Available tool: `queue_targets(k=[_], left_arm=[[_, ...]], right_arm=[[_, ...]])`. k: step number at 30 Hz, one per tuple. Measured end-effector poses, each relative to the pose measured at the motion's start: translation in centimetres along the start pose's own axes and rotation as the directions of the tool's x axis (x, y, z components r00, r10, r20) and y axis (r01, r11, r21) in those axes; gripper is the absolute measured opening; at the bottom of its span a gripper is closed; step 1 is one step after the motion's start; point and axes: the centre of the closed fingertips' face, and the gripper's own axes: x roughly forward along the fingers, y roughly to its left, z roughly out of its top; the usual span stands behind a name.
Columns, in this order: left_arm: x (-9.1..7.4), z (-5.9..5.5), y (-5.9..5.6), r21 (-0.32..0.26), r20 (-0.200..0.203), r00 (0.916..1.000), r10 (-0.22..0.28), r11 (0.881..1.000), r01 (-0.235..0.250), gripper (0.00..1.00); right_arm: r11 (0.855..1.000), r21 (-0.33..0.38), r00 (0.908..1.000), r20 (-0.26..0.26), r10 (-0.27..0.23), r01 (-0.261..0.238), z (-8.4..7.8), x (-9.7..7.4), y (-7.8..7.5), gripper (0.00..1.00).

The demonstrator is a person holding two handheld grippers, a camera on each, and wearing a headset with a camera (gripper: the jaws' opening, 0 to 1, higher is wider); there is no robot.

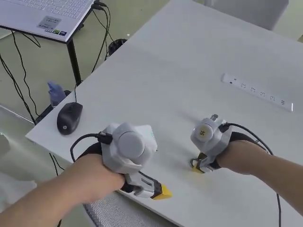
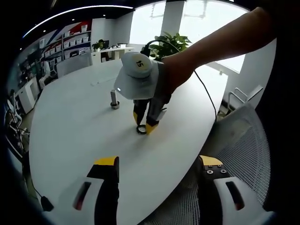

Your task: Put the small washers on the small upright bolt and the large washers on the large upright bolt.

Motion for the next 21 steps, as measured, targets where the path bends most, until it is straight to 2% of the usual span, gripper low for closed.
queue_targets(k=[12, 21], left_arm=[[0.36, -0.21, -0.7, 0.004, -0.011, 0.9999, -0.009, 1.0, 0.009, 0.65], [0.48, -0.31, -1.07, 0.004, -0.017, 0.9998, -0.01, 1.0, 0.01, 0.64]], right_arm=[[0.999, 0.048, 0.9998, 0.018, -0.012, 0.011, -0.13, 0.04, -0.06, 0.24], [0.999, 0.035, 0.9997, 0.021, -0.015, 0.015, -0.02, -0.05, -0.02, 0.22]])
